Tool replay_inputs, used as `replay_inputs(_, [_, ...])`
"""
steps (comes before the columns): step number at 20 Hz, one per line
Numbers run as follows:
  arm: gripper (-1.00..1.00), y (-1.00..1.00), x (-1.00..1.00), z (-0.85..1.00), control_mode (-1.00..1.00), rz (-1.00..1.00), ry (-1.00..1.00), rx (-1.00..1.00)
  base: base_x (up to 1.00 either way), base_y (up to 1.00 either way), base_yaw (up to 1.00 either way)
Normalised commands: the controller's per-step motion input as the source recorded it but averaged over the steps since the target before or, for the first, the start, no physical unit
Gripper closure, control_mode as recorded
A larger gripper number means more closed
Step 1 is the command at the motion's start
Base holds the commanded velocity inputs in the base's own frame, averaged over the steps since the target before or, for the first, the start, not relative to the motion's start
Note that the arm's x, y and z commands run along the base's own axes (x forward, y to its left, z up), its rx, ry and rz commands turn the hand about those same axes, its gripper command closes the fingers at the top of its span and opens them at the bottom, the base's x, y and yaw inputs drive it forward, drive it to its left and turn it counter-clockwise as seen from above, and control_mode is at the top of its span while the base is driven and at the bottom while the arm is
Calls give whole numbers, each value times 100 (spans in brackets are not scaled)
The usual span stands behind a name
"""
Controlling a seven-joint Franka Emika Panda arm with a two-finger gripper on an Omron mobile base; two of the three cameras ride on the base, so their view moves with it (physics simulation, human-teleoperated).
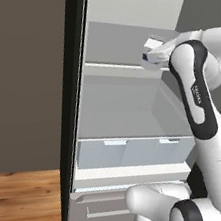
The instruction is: Take a sugar cube from the saucer and place it inside the coffee. Then, grab milk from the fridge and place it next to the coffee on the counter to sweeten the coffee.
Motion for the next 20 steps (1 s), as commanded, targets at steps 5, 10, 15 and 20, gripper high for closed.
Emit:
replay_inputs(5, [100,0,-100,4,-100,-12,6,0,0,0,0])
replay_inputs(10, [100,0,-100,-25,-100,-15,1,0,0,0,0])
replay_inputs(15, [100,-6,-100,-42,-100,-18,-1,3,0,0,0])
replay_inputs(20, [100,-12,-88,-11,-100,-19,5,0,0,0,0])
